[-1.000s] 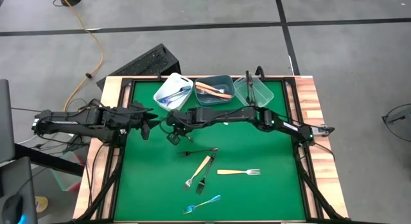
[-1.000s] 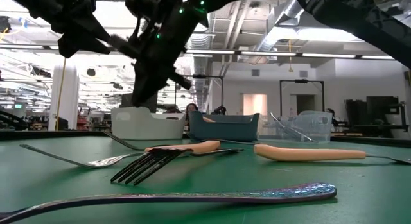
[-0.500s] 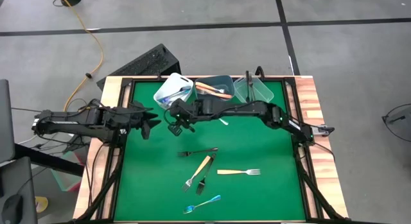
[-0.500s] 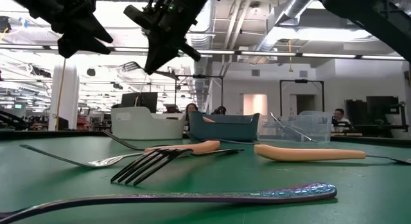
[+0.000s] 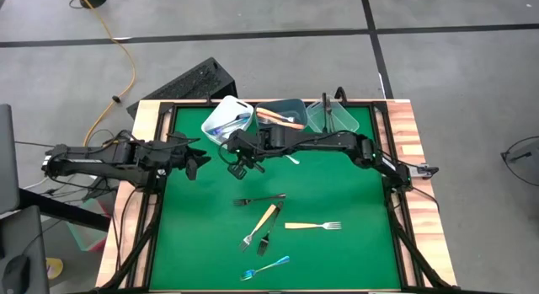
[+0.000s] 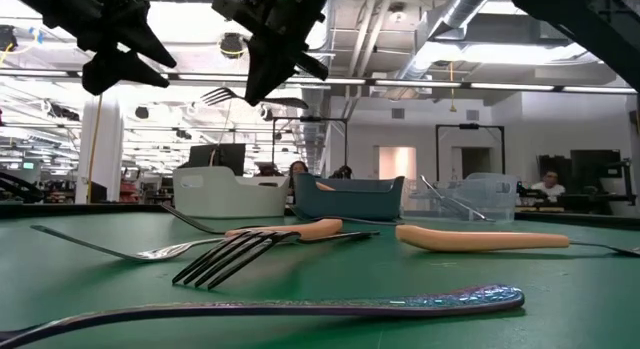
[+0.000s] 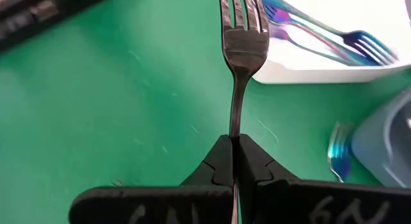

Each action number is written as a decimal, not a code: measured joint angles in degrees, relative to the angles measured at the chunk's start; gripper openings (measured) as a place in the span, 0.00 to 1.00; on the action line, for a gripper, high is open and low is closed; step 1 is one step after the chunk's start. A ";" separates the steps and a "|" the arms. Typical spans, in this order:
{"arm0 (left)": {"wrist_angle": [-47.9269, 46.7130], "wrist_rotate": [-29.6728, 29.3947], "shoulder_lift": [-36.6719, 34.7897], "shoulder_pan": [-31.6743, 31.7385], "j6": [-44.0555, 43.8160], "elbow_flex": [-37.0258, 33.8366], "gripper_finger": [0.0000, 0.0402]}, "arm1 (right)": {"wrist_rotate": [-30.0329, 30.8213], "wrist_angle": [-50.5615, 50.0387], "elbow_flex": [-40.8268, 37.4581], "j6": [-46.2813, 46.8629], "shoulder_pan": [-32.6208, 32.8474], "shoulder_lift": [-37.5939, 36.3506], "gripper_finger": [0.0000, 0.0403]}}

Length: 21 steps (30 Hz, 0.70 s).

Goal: Sort silverware by color (type)
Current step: Put the black fork into the transparent bin

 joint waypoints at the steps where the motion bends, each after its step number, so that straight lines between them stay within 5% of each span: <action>1: -0.07 -0.49 0.00 0.00 -0.40 0.00 0.41 | 0.41 -0.53 0.00 -0.20 0.20 -0.01 0.02; 10: -3.77 -0.36 0.00 0.00 -3.48 0.00 0.41 | 0.74 -0.41 0.00 1.06 -0.12 -0.01 0.02; 21: -4.80 5.15 -0.02 0.00 -0.67 0.00 0.41 | 1.33 2.24 0.12 14.61 -0.66 -2.15 0.02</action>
